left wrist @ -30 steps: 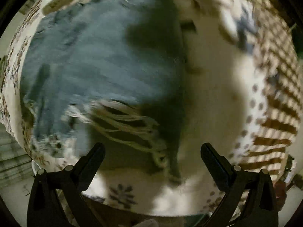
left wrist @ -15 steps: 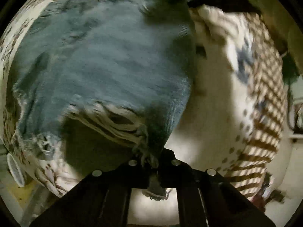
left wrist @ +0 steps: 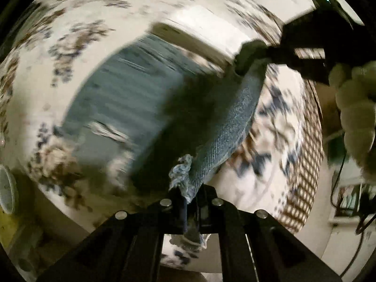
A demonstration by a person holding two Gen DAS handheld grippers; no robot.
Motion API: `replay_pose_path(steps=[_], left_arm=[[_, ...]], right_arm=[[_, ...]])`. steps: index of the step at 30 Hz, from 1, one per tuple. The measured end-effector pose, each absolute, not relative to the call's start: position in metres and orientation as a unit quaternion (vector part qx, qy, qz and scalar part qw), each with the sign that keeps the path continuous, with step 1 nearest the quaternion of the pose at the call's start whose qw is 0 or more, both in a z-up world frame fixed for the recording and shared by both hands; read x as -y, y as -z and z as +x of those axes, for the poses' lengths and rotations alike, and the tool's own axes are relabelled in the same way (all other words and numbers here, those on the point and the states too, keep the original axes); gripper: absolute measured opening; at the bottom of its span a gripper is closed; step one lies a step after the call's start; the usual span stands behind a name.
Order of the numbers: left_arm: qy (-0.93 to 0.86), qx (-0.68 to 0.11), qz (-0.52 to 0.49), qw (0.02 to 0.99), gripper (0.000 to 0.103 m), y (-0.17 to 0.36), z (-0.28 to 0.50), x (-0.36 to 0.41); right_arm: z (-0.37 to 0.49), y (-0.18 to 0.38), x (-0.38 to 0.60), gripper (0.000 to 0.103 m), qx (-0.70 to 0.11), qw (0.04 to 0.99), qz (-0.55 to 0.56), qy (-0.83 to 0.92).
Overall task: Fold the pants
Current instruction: 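Grasp one leg hem with the left gripper while the right gripper grasps the other hem, then lift both hems and fold them over onto the waistband of the shorts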
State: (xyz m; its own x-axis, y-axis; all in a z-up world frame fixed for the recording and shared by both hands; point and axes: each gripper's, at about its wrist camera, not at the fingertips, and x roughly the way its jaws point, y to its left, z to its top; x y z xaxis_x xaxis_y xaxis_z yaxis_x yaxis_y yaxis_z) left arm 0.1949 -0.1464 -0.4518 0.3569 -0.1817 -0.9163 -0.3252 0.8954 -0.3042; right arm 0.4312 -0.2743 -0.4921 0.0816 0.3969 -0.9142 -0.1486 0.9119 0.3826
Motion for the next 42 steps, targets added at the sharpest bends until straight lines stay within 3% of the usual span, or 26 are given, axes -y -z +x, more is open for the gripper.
replay_pose_path(steps=[8, 13, 20, 21, 22, 23, 24, 25, 26, 28, 31, 38, 42], left_arm=[[-0.132, -0.539, -0.262, 0.789, 0.003, 0.465, 0.195, 0.034], [-0.176, -0.547, -0.287, 0.767, 0.003, 0.508, 0.194, -0.024], [-0.199, -0.561, -0.295, 0.748, 0.007, 0.548, 0.198, -0.057], [-0.203, -0.556, -0.311, 0.744, 0.008, 0.549, 0.195, -0.062], [-0.205, -0.554, -0.314, 0.743, 0.008, 0.549, 0.193, -0.062], [-0.209, -0.554, -0.313, 0.742, 0.013, 0.549, 0.191, -0.063], [-0.215, -0.556, -0.313, 0.739, 0.017, 0.548, 0.189, -0.063], [-0.218, -0.555, -0.321, 0.736, 0.028, 0.547, 0.185, -0.062], [-0.227, -0.554, -0.321, 0.734, 0.054, 0.545, 0.180, -0.062], [-0.239, -0.546, -0.323, 0.735, 0.075, 0.539, 0.170, -0.061], [-0.258, -0.531, -0.341, 0.731, 0.075, 0.530, 0.152, -0.059], [-0.264, -0.462, -0.464, 0.708, 0.075, 0.513, 0.114, -0.026], [-0.261, -0.435, -0.541, 0.671, 0.075, 0.533, 0.106, 0.011]], right_arm=[[0.440, 0.478, 0.102, 0.004, -0.626, 0.743, -0.019, -0.236], [0.446, 0.517, 0.021, 0.004, -0.643, 0.723, -0.076, -0.243], [0.453, 0.572, -0.020, 0.008, -0.668, 0.700, -0.123, -0.221], [0.455, 0.576, -0.022, 0.015, -0.675, 0.693, -0.118, -0.223], [0.456, 0.578, -0.022, 0.029, -0.683, 0.686, -0.115, -0.224], [0.457, 0.577, -0.020, 0.039, -0.688, 0.681, -0.121, -0.222], [0.457, 0.574, -0.018, 0.063, -0.687, 0.680, -0.129, -0.222], [0.456, 0.570, -0.016, 0.080, -0.685, 0.680, -0.135, -0.223], [0.455, 0.563, -0.007, 0.084, -0.683, 0.680, -0.141, -0.228], [0.452, 0.551, 0.009, 0.085, -0.679, 0.681, -0.147, -0.233], [0.447, 0.536, 0.052, 0.095, -0.684, 0.679, -0.130, -0.234], [0.420, 0.523, 0.148, 0.096, -0.678, 0.680, -0.084, -0.266], [0.405, 0.537, 0.177, 0.096, -0.656, 0.681, -0.067, -0.319]])
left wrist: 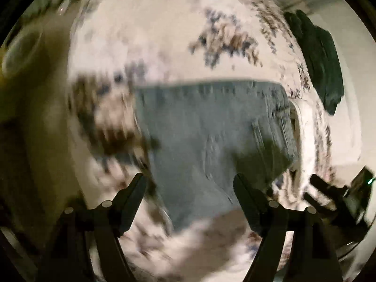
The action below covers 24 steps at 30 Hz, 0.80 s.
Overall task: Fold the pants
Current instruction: 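Lift both hems and fold them over onto the waistband of the shorts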
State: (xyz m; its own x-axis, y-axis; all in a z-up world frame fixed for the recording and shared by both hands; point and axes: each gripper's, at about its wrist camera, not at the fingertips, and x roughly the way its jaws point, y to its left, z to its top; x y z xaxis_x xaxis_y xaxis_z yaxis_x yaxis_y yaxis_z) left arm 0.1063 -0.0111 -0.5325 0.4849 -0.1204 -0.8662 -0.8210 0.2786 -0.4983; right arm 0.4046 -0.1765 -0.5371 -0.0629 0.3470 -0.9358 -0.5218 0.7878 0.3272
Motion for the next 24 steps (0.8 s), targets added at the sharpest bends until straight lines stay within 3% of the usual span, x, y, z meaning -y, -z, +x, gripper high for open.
replay_pose_path(steps=[9, 18, 23, 24], left_arm=[[-0.257, -0.378, -0.706, 0.541, 0.075, 0.601, 0.103, 0.079], [-0.255, -0.280, -0.804, 0.458, 0.075, 0.637, 0.114, 0.072], [-0.285, -0.238, -0.824, 0.428, 0.075, 0.650, 0.115, 0.054], [-0.291, -0.231, -0.832, 0.412, 0.075, 0.654, 0.114, 0.051]], right_arm=[[0.413, 0.610, 0.192, 0.096, -0.682, 0.640, -0.003, -0.354], [0.456, 0.652, 0.182, 0.095, -0.686, 0.635, 0.108, -0.338], [0.472, 0.652, 0.166, 0.086, -0.678, 0.641, 0.116, -0.342], [0.473, 0.653, 0.164, 0.079, -0.678, 0.641, 0.114, -0.342]])
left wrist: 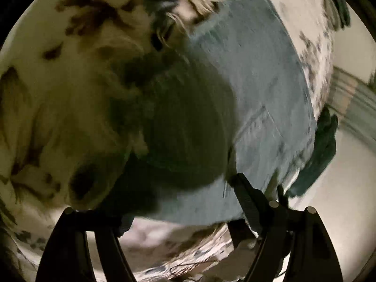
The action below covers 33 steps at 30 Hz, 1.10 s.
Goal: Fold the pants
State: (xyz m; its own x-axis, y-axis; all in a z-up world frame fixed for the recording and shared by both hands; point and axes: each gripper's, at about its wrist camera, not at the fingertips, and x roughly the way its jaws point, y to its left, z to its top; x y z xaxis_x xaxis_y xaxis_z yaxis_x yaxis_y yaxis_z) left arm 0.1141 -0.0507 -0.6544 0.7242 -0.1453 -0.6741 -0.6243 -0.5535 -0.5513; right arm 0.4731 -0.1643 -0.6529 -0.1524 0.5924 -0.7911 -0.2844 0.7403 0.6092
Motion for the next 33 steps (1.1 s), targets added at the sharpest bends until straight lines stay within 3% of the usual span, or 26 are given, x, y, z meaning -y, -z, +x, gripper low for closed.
replay_pose_path(steps=[3, 4, 6, 7, 10, 13, 21, 23, 27, 28, 33], left_arm=[[-0.304, -0.216, -0.851, 0.371, 0.075, 0.662, 0.112, 0.047], [-0.308, -0.213, -0.852, 0.365, 0.075, 0.661, 0.113, 0.045], [-0.322, -0.214, -0.843, 0.374, 0.059, 0.655, 0.112, 0.039], [-0.327, -0.219, -0.832, 0.391, 0.043, 0.649, 0.106, 0.041], [-0.324, -0.241, -0.799, 0.446, 0.031, 0.631, 0.106, 0.022], [-0.314, -0.251, -0.776, 0.486, 0.028, 0.619, 0.101, 0.004], [-0.285, -0.305, -0.705, 0.573, 0.027, 0.605, 0.086, -0.022], [-0.284, -0.296, -0.722, 0.557, 0.030, 0.622, 0.081, -0.028], [-0.278, -0.288, -0.759, 0.514, 0.041, 0.649, 0.067, -0.007], [-0.280, -0.278, -0.765, 0.510, 0.047, 0.653, 0.065, -0.006], [-0.290, -0.277, -0.761, 0.511, 0.061, 0.654, 0.076, -0.009]], right_arm=[[0.479, 0.656, 0.161, 0.060, -0.680, 0.640, 0.116, -0.337], [0.480, 0.657, 0.164, 0.049, -0.682, 0.639, 0.123, -0.334], [0.481, 0.657, 0.172, 0.035, -0.682, 0.639, 0.142, -0.328], [0.480, 0.657, 0.180, 0.028, -0.680, 0.639, 0.151, -0.327], [0.469, 0.646, 0.187, 0.020, -0.671, 0.646, 0.170, -0.321], [0.456, 0.636, 0.199, 0.017, -0.668, 0.645, 0.197, -0.315], [0.383, 0.628, 0.242, 0.017, -0.684, 0.628, 0.235, -0.285], [0.371, 0.640, 0.249, 0.024, -0.692, 0.622, 0.234, -0.283], [0.371, 0.669, 0.263, 0.047, -0.702, 0.604, 0.270, -0.264], [0.371, 0.676, 0.263, 0.050, -0.701, 0.599, 0.280, -0.266], [0.370, 0.684, 0.256, 0.066, -0.692, 0.603, 0.278, -0.283]])
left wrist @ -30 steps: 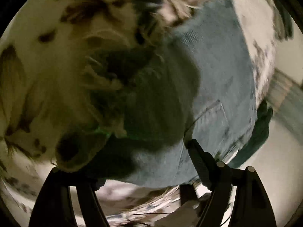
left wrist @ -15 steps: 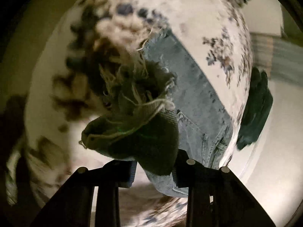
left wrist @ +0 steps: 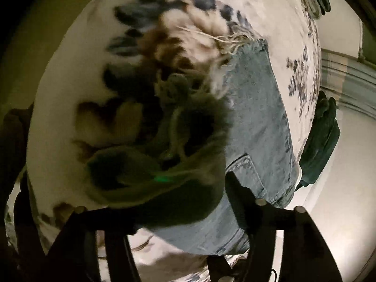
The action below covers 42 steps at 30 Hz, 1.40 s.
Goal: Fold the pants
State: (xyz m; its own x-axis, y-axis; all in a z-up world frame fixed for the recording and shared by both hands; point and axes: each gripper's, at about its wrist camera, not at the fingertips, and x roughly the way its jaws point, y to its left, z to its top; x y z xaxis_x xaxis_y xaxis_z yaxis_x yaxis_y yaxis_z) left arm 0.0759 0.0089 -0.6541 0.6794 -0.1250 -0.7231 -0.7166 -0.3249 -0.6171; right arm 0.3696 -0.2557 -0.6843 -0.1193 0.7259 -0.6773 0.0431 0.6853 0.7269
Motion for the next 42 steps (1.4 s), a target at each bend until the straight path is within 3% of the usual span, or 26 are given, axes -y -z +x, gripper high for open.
replay_pose_path(steps=[7, 14, 22, 23, 25, 28, 34, 36, 38, 40, 42], left_arm=[[-0.306, -0.293, -0.760, 0.493, 0.062, 0.649, 0.077, -0.013], [-0.315, -0.367, -0.693, 0.535, 0.062, 0.631, 0.089, -0.013], [-0.300, -0.417, -0.631, 0.581, 0.071, 0.618, 0.103, -0.012], [-0.299, -0.417, -0.632, 0.580, 0.071, 0.619, 0.101, -0.012], [-0.298, -0.417, -0.635, 0.577, 0.071, 0.621, 0.096, -0.018], [-0.296, -0.417, -0.634, 0.580, 0.071, 0.617, 0.093, -0.019], [-0.288, -0.411, -0.633, 0.590, 0.072, 0.613, 0.093, -0.024], [-0.288, -0.408, -0.637, 0.587, 0.073, 0.616, 0.095, -0.026], [-0.287, -0.406, -0.644, 0.582, 0.074, 0.619, 0.095, -0.028], [-0.286, -0.397, -0.657, 0.574, 0.074, 0.621, 0.096, -0.031], [-0.285, -0.384, -0.674, 0.563, 0.074, 0.624, 0.092, -0.033]], right_arm=[[0.375, 0.668, 0.248, 0.070, -0.713, 0.604, 0.251, -0.252], [0.392, 0.570, 0.237, 0.070, -0.625, 0.733, 0.065, -0.259], [0.431, 0.581, 0.118, 0.069, -0.607, 0.706, -0.035, -0.364], [0.432, 0.586, 0.113, 0.065, -0.609, 0.702, -0.040, -0.368], [0.435, 0.594, 0.093, 0.005, -0.609, 0.693, -0.060, -0.380], [0.431, 0.587, 0.084, 0.005, -0.587, 0.717, -0.086, -0.366], [0.442, 0.572, 0.129, 0.005, -0.588, 0.752, -0.037, -0.296], [0.451, 0.581, 0.137, 0.006, -0.612, 0.730, -0.031, -0.303], [0.457, 0.588, 0.136, 0.016, -0.629, 0.712, -0.028, -0.310], [0.455, 0.582, 0.146, 0.055, -0.635, 0.709, -0.026, -0.307], [0.447, 0.571, 0.167, 0.074, -0.632, 0.710, 0.003, -0.309]])
